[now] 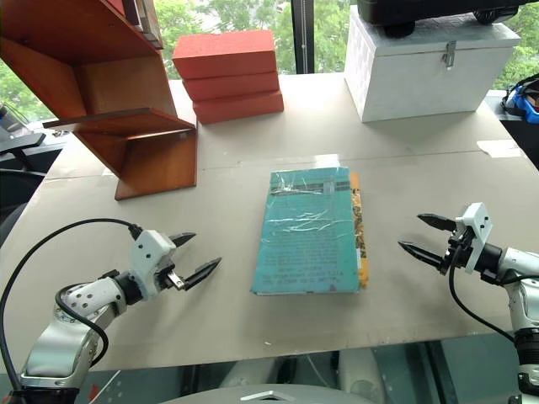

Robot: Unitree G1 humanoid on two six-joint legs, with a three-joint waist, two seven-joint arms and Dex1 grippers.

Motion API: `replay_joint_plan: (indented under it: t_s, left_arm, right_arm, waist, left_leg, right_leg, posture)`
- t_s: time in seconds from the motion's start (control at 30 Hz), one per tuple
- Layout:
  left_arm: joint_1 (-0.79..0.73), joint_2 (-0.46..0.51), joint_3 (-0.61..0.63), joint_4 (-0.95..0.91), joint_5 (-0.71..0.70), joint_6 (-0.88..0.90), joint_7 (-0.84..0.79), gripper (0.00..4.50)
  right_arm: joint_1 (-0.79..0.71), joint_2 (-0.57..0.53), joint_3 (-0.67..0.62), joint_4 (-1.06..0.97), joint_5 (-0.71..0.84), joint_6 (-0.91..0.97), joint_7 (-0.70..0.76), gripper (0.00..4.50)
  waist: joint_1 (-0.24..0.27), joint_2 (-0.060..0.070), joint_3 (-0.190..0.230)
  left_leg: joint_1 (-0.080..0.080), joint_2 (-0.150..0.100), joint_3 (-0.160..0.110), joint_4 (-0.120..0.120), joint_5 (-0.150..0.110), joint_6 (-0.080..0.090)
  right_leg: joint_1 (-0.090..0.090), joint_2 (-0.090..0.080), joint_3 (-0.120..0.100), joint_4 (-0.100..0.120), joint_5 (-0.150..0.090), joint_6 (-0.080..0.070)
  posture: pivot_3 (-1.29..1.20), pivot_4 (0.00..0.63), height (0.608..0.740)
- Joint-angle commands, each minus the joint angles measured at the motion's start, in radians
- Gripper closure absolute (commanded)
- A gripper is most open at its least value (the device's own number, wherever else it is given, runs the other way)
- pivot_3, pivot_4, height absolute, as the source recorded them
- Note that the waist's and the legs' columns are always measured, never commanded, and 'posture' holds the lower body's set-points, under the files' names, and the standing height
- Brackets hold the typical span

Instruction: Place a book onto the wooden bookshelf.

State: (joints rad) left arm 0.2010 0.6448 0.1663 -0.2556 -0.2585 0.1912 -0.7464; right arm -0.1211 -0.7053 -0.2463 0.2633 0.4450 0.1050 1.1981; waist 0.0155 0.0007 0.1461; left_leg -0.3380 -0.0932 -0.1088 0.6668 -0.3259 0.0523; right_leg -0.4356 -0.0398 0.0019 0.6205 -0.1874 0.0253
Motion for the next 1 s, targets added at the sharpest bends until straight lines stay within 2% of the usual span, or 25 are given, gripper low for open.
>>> replay_joint_plan:
  t_s: [0.03,0.87,0.93,1.0]
  left_arm:
    - [-0.008,0.01,0.025,0.001,-0.009,-0.022,-0.01,0.0]
    - [-0.039,0.014,0.015,0.013,-0.029,-0.004,-0.068,0.0]
    - [-0.047,0.007,0.018,-0.015,-0.085,0.055,-0.086,0.0]
    - [-0.048,0.011,0.024,-0.082,-0.246,0.193,-0.145,0.0]
  right_arm:
    - [-0.008,-0.006,-0.016,-0.019,0.018,-0.011,0.012,0.05]
    - [0.047,-0.001,-0.04,-0.076,0.051,-0.041,-0.004,0.05]
    - [0.065,-0.013,-0.051,-0.113,0.069,-0.035,0.012,0.05]
    - [0.093,-0.032,-0.067,-0.164,0.1,-0.017,0.039,0.05]
  waist:
    - [0.0,0.0,0.0]
    - [0.0,0.0,0.0]
    - [0.0,0.0,0.0]
    - [0.0,0.0,0.0]
  left_leg:
    - [0.0,0.0,0.0,0.0,0.0,0.0]
    - [0.0,0.0,0.0,0.0,0.0,0.0]
    - [0.0,0.0,0.0,0.001,0.0,0.0]
    - [0.0,0.0,0.0,0.001,0.0,0.0]
  right_leg:
    - [0.0,0.0,0.0,0.0,0.0,0.0]
    - [0.0,0.0,0.0,0.0,0.0,0.0]
    - [0.0,0.0,0.0,0.0,0.0,0.0]
    - [0.0,0.0,0.0,0.0,0.0,0.0]
  posture:
    - [0.0,0.15,0.74]
    - [0.0,0.15,0.74]
    - [0.0,0.15,0.74]
    - [0.0,0.15,0.74]
